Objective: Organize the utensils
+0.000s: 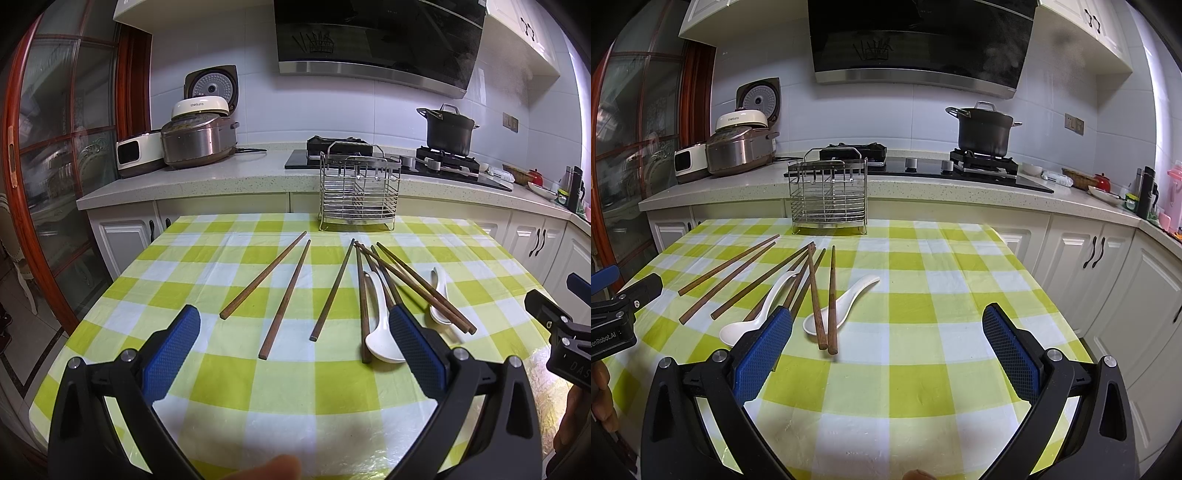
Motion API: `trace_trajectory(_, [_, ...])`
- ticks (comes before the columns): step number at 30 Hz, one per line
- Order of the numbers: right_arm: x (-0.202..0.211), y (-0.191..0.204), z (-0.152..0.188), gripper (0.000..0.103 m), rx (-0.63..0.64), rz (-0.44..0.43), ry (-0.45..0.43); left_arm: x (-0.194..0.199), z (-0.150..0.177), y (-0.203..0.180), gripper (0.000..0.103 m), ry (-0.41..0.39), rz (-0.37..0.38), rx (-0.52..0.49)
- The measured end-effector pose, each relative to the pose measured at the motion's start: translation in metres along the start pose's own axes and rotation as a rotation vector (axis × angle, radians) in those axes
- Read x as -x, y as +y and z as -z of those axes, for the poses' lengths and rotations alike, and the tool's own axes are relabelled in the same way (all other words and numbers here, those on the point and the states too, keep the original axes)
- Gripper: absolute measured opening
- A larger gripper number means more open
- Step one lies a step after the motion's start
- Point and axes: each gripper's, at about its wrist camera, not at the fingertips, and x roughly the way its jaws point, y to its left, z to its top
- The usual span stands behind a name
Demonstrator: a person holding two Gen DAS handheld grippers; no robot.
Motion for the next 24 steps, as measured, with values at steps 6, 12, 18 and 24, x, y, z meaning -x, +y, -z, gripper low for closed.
trace_trajectory(6, [0.0001,-0.0001,0.0002,0.097,-0.001,0.0,0.0,0.0,0.0,0.0001,0.099,0.0,0.001,0.0])
trace_trajectory(12, [0.0003,0.0003,0.0004,0.097,-0.001,0.0,0.0,0.0,0.0001,0.0,0.099,0.0,0.001,0.0])
trace_trajectory(18, [-0.0018,0.0026,0.0042,0.097,-0.001,-0.002,0.003,-0.0001,0.0,0.0002,0.099,0.0,0.001,0.001])
trace_trajectory(24, [-0.0046,-0.0003,0.0,0.096,-0.001,-0.003,0.038,-0.0012,-0.0009,-0.0002,0.099,0.006,0.001,0.0])
